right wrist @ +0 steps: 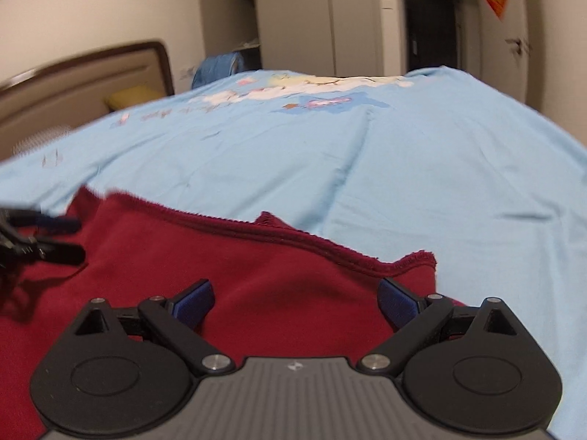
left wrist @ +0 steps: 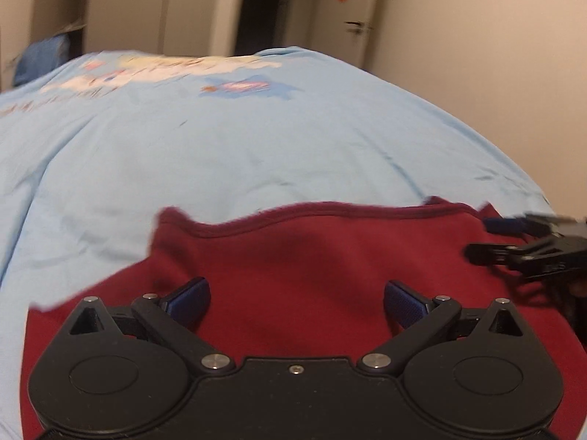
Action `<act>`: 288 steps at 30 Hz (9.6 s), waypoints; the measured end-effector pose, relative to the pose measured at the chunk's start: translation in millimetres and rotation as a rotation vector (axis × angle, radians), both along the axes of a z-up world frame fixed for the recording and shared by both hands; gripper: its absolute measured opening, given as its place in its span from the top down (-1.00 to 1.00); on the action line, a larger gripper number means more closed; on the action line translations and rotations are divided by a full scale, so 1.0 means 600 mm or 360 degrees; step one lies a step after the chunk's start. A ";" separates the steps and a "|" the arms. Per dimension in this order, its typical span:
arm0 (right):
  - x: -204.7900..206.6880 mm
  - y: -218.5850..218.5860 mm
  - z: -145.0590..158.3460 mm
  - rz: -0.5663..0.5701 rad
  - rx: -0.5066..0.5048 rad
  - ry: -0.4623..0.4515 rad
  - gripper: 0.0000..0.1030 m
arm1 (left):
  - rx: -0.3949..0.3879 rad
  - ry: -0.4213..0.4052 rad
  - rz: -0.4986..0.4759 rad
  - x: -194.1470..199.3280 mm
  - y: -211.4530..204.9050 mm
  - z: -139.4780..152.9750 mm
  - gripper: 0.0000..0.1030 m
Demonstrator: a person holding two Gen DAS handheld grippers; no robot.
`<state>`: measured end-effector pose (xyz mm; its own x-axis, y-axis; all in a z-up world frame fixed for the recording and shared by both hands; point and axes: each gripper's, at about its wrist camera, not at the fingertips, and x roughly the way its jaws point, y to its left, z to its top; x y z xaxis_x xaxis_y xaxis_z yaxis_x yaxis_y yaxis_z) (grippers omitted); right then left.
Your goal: Fold small clothes
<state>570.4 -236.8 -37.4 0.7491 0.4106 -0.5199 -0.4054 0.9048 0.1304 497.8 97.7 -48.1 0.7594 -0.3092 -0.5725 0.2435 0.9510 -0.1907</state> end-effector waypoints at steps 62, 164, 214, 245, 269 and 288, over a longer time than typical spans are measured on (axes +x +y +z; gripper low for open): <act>0.009 -0.091 -0.014 0.0030 0.0602 0.0069 -0.98 | -0.0096 -0.0090 0.0132 -0.032 0.018 -0.017 -0.98; -0.301 0.153 -0.055 -0.0260 -0.0099 -0.0433 -0.99 | -0.0488 0.0159 0.0609 -0.348 -0.003 0.016 -0.99; -0.300 0.153 -0.058 -0.0260 -0.0099 -0.0437 -0.99 | -0.0423 0.0177 0.0796 -0.273 0.019 0.014 -0.94; -0.299 0.153 -0.059 -0.0260 -0.0098 -0.0438 -0.99 | -0.0547 -0.0019 0.1075 -0.331 0.063 -0.004 0.14; -0.384 0.006 0.020 -0.0813 0.0100 -0.0674 -1.00 | 0.0005 -0.0491 0.0167 -0.271 -0.153 0.140 0.74; -0.377 -0.111 -0.014 -0.1007 0.0266 -0.0490 -1.00 | 0.0222 -0.0519 -0.0419 -0.361 -0.302 0.051 -0.14</act>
<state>343.9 -303.3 -46.0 0.9720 -0.0948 -0.2149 0.1490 0.9562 0.2520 281.4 -83.7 -17.5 0.8130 -0.4531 -0.3658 0.5070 0.8597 0.0618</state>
